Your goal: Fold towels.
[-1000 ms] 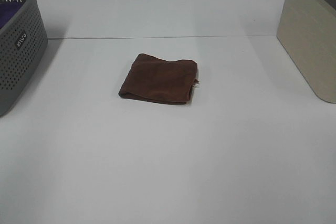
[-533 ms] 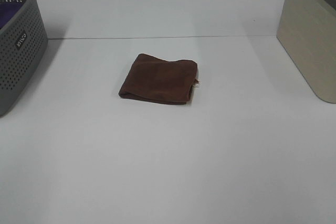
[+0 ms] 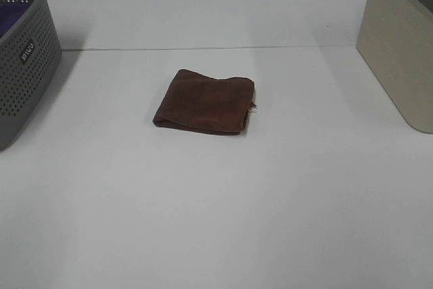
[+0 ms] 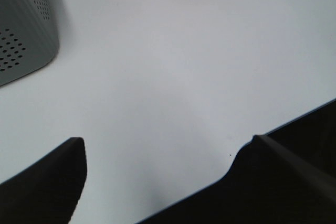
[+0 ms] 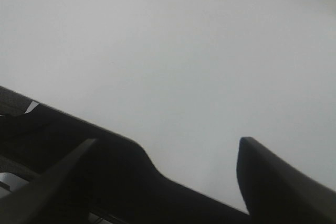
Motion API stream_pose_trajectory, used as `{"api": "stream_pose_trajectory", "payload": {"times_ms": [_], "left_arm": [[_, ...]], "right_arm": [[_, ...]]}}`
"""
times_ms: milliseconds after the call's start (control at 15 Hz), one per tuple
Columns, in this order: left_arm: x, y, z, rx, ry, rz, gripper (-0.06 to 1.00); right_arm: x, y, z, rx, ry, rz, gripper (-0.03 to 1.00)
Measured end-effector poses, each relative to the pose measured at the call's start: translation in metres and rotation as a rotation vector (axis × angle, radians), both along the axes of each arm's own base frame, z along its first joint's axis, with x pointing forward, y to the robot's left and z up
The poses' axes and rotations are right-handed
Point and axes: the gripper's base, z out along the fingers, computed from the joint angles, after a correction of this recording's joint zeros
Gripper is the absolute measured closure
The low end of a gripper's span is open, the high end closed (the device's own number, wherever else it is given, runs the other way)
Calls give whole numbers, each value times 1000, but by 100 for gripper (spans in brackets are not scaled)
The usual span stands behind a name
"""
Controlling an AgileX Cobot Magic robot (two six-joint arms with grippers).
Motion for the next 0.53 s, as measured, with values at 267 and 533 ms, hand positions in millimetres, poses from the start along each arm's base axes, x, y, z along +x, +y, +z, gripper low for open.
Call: {"api": "stream_pose_trajectory", "payload": {"times_ms": [267,533], "left_arm": [[0,0,0,0,-1,0,14],[0,0,0,0,-1,11,14]], "right_arm": [[0,0,0,0,0,0,28],[0,0,0,0,0,-2,28]]}}
